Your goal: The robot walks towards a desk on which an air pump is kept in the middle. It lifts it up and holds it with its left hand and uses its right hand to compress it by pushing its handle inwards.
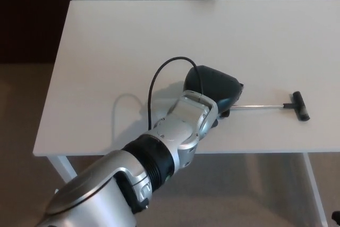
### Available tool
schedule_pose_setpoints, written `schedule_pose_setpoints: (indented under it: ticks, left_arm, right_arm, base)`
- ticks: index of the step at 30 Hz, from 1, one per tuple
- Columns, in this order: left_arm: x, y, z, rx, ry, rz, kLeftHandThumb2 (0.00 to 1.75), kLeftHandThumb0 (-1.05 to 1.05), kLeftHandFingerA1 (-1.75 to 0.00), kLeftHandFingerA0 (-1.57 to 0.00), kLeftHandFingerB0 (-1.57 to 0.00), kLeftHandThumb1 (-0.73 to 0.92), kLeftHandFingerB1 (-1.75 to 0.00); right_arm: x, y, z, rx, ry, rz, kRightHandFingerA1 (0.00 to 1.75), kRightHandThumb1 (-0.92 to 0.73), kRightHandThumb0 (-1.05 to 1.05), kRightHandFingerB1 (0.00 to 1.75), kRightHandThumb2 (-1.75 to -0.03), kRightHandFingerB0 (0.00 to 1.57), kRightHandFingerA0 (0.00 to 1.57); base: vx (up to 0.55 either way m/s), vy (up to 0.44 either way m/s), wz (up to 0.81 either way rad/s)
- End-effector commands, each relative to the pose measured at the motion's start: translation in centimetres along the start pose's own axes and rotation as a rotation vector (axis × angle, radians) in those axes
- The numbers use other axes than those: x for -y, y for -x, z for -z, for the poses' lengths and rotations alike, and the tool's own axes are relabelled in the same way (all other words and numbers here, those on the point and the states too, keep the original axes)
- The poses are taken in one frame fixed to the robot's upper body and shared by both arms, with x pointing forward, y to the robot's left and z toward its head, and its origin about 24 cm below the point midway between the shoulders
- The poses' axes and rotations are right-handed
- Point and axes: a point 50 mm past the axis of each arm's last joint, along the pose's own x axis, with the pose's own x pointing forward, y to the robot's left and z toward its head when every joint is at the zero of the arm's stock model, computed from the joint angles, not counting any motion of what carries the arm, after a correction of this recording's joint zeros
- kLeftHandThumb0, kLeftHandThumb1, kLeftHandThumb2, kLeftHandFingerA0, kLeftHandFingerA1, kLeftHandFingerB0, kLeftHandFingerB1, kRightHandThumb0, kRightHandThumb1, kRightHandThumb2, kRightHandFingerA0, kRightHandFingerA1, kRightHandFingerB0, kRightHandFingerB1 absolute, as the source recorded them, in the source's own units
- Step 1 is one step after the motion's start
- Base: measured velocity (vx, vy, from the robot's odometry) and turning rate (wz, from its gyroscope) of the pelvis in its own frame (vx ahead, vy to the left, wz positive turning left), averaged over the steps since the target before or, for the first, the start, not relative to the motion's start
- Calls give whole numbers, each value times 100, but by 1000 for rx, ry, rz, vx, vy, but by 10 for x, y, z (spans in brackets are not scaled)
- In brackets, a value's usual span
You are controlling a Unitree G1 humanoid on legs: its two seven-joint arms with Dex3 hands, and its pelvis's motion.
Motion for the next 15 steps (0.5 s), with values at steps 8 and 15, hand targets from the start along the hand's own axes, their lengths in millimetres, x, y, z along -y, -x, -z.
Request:
schedule_pose_setpoints:
  ticks: [8, 15]
  left_arm:
    - [15, 7, 35, -37, 21, 40, 60, -25, -111, -80, -67, 67, -57]
    - [11, 13, 52, -28, 85, -5, 61, -26, -101, -80, -63, 75, -57]
  right_arm:
    - [-7, 44, -80, 343, -127, 75, 75, -68, -27, 52, -60, 70, 86]
    - [-22, 51, -127, 567, -60, 24, 80, -53, -31, 69, -92, 66, 82]
  base:
    - [0, 0, 0]
    - [0, 0, 0]
